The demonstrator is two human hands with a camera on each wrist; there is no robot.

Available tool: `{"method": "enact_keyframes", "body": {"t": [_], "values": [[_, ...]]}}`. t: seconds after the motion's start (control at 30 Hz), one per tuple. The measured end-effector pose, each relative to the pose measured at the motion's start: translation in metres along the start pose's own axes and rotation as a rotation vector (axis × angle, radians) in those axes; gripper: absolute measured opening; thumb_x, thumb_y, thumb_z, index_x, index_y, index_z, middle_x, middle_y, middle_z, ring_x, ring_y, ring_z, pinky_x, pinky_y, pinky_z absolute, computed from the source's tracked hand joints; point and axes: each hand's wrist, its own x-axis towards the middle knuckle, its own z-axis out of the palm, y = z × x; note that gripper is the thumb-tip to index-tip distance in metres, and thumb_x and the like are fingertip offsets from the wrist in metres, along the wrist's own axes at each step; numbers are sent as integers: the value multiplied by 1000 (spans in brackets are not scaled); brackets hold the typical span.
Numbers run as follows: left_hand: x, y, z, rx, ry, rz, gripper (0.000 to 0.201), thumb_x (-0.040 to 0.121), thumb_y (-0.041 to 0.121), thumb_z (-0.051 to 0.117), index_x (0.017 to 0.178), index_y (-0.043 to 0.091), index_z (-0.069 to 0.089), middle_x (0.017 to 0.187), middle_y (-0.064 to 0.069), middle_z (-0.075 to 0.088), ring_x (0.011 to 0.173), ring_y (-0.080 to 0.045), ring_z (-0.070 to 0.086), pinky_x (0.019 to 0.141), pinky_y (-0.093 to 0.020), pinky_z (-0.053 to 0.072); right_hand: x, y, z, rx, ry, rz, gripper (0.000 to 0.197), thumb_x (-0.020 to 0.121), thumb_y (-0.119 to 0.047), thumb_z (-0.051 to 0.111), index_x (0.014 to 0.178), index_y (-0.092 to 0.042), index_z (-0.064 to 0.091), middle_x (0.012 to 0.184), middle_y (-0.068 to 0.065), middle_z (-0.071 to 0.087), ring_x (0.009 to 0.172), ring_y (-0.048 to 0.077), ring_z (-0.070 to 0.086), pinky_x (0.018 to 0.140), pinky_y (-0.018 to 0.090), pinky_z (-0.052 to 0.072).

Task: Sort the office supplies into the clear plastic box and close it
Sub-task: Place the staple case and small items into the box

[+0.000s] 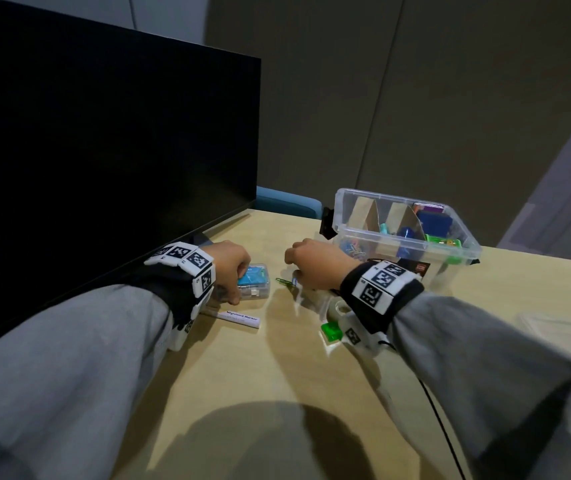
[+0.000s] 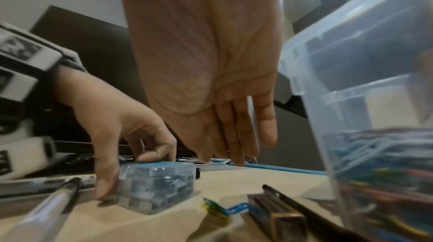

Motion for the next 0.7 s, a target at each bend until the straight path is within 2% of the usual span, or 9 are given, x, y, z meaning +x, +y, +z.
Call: {"method": "enact_keyframes", "body": {"t": [0.07, 0.17, 0.23, 0.33, 0.43, 0.5, 0.6, 0.7], "values": [[0, -2, -1, -5, 3, -10, 41, 68, 28, 87, 86, 19, 51, 111, -4, 62, 100, -20, 59, 80, -29, 52, 12, -6, 0, -2, -68, 46, 34, 97, -27, 53, 126, -9, 56, 116, 10, 60, 102, 25, 58, 88, 35, 52], [0, -5, 0, -14, 7, -27, 41, 68, 27, 87, 86, 18, 51, 111, -5, 62, 101, -20, 59, 83, -29, 53, 25, -12, -2, -16, -161, 112, 42, 93, -43, 58, 113, -6, 62, 93, 6, 58, 86, 23, 56, 76, 32, 51], [0, -8, 0, -18, 9, -37, 41, 68, 27, 87, 86, 18, 51, 112, -5, 62, 103, -21, 59, 85, -31, 54, 32, -15, -1, 3, -214, 144, 47, 88, -47, 64, 110, -6, 63, 91, 6, 58, 84, 22, 56, 74, 31, 50], [0, -11, 0, -22, 11, -36, 42, 67, 27, 87, 85, 18, 50, 111, -5, 62, 102, -20, 59, 81, -29, 51, 38, -17, -1, 21, -236, 158, 46, 85, -40, 71, 111, -4, 62, 93, 8, 59, 83, 23, 55, 73, 31, 46], [0, -11, 1, -29, 11, -29, 41, 68, 27, 86, 87, 17, 51, 111, -5, 62, 102, -20, 58, 77, -27, 49, 40, -18, -1, 45, -207, 148, 41, 82, -28, 76, 111, -2, 61, 98, 11, 63, 82, 24, 56, 73, 31, 49], [1, -11, 1, -28, 13, -27, 41, 69, 27, 86, 89, 17, 51, 112, -5, 63, 104, -20, 59, 80, -28, 51, 40, -19, -1, 42, -197, 145, 38, 81, -23, 77, 109, -2, 63, 97, 12, 64, 83, 25, 58, 77, 31, 52], [1, -11, 1, -20, 12, -26, 42, 68, 27, 87, 89, 16, 52, 113, -6, 63, 104, -21, 59, 85, -30, 53, 42, -20, 1, 62, -189, 132, 33, 83, -18, 75, 110, -3, 65, 105, 14, 67, 93, 28, 63, 86, 35, 54], [0, -10, 1, -23, 11, -28, 42, 69, 26, 86, 90, 16, 51, 114, -6, 63, 104, -21, 59, 85, -30, 52, 41, -22, 2, 87, -191, 127, 32, 83, -18, 74, 110, -3, 64, 106, 14, 67, 94, 28, 63, 85, 35, 54]]}}
